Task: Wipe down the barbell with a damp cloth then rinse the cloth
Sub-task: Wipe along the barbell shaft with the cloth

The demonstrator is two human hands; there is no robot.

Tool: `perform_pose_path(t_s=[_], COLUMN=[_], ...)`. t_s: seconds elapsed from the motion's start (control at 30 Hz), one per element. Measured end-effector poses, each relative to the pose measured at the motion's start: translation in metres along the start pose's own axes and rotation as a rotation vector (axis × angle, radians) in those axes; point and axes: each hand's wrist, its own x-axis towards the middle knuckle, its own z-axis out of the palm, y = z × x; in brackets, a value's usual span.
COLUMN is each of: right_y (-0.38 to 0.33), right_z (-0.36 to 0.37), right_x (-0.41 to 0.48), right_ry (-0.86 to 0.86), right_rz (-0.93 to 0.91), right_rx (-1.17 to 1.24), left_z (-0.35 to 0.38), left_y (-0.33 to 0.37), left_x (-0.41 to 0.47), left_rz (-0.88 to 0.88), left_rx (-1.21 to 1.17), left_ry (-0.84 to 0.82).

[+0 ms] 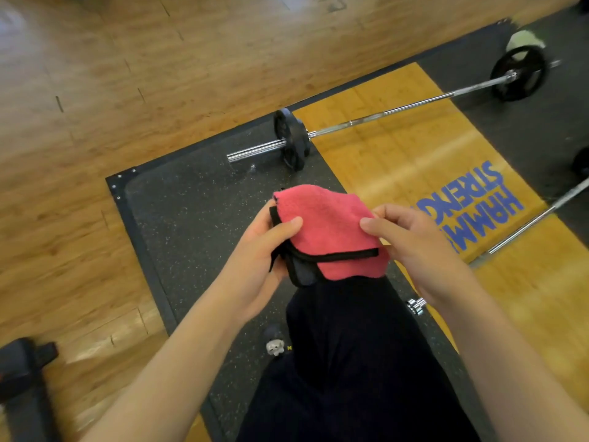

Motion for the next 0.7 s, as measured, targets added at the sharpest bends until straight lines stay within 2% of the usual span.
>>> perform_pose_path(t_s=[0.43,0.7], right_y=[0.016,0.045], right_z=[-0.03,-0.103], right_x=[-0.029,-0.063], right_ry=[0.069,0.108], right_rz=[-0.011,-0.01], right_rx=[0.033,0.049], left_z=[0.033,0.104], left_y=[-0.021,-0.067], left_x=[-0.006,-0.008], left_rz=[-0.026,-0.059], left_rx=[0.051,0.099], left_ry=[-0.018,-0.022])
